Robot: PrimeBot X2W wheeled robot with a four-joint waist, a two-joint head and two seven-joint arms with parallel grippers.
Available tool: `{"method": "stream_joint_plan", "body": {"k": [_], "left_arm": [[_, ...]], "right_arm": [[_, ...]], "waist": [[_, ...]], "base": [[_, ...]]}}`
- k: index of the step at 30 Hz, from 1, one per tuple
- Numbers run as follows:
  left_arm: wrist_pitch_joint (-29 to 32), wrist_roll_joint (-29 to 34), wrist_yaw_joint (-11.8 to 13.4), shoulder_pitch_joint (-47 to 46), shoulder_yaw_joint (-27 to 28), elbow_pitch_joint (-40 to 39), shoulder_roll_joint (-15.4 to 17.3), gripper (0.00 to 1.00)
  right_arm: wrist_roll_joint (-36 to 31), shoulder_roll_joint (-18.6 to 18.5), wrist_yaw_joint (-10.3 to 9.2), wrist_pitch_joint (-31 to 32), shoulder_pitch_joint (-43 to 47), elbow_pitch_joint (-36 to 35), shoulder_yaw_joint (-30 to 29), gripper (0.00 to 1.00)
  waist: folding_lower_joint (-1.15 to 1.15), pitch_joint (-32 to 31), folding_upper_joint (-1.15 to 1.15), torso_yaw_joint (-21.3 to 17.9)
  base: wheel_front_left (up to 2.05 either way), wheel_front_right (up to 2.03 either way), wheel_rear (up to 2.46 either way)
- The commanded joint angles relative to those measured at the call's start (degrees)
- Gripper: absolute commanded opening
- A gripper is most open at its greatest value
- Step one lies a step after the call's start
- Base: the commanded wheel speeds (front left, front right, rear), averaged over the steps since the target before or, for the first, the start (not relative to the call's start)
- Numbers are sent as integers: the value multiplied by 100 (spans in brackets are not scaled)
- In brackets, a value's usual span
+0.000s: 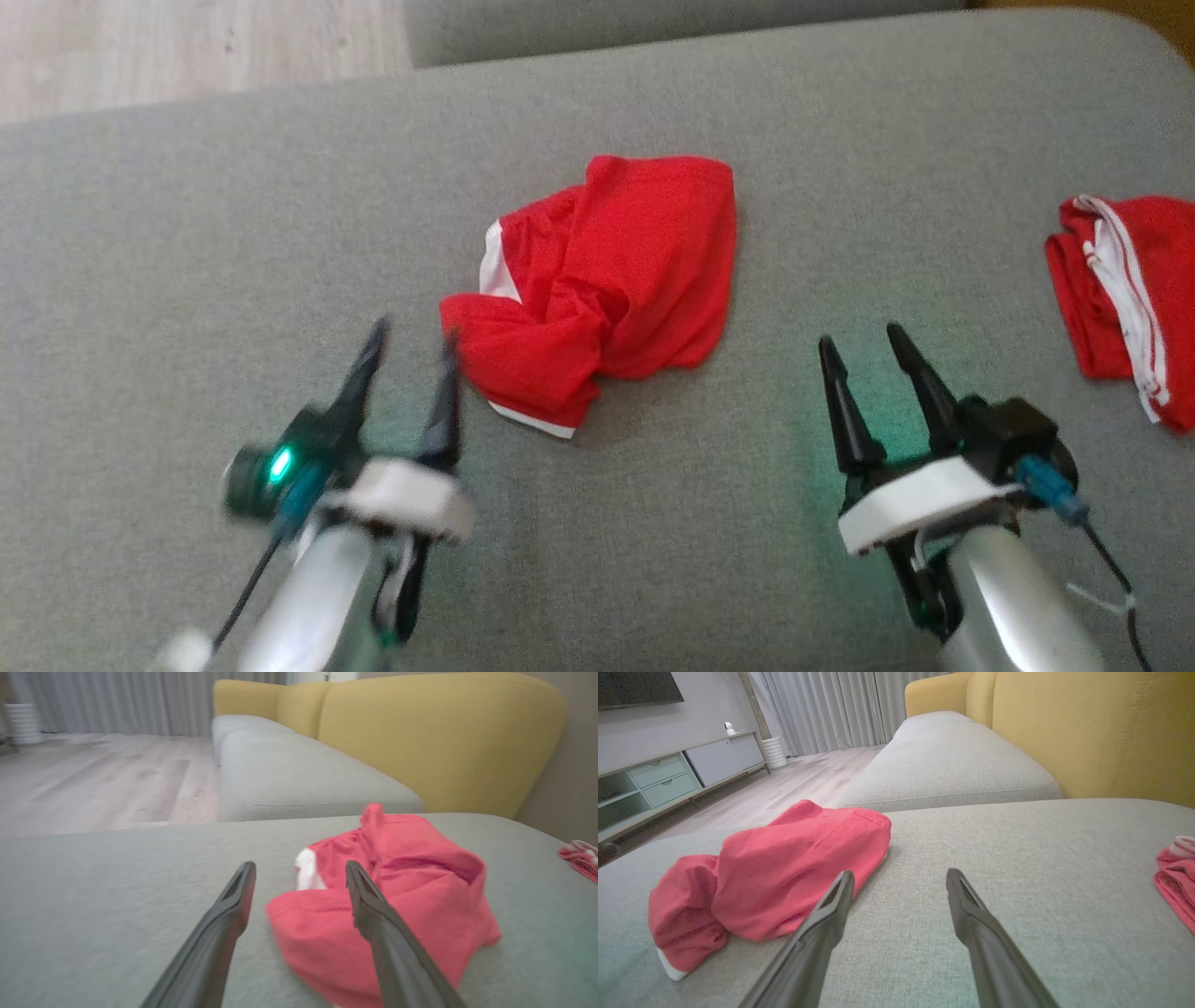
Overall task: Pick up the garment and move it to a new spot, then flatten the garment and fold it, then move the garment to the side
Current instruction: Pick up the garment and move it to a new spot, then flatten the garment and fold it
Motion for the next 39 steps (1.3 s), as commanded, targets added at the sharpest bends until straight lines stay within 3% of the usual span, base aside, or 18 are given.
{"method": "stream_joint_plan", "body": {"k": [1, 4, 9, 17, 21, 26, 32, 39], "left_arm": [[-61, 61, 50, 50, 313, -252, 113, 100], [-61, 288, 116, 810, 844, -679, 91, 100], [-61, 643, -9, 1795, 1428, -1104, -67, 100], [-62, 1019, -296, 2234, 1838, -1247, -278, 100], [-62, 1112, -396, 2141, 1788, -1211, -326, 100], [-62, 954, -425, 1963, 1495, -1157, -342, 100], [-62, 735, -351, 1732, 992, -1130, -344, 100], [-62, 384, -186, 1608, 507, -1122, -345, 100]], "right_arm": [[62, 61, -4, -32, 24, -129, 103, 100], [125, 62, -4, -32, 198, -84, 83, 100], [149, 63, -4, -32, 473, -9, 12, 100], [53, 64, -4, -32, 550, 50, 34, 100], [90, 64, -4, -32, 264, 67, 306, 100], [93, 55, -4, 54, -747, 367, 917, 100], [158, -125, -4, 516, -2042, 843, 1458, 100], [216, -460, -4, 1426, -3273, 2025, 1904, 100]], "waist": [[1, -144, 0, 50], [1, -365, 0, 99], [1, -610, 0, 176], [1, -649, 0, 322], [1, -527, 0, 500], [1, -313, 0, 895], [1, -28, 0, 1521], [1, 326, 0, 2370]], "base": [[0, 0, 0], [0, 0, 0], [0, 0, 0], [0, 0, 0], [0, 0, 0], [0, 0, 0], [0, 0, 0], [0, 0, 0]]}}
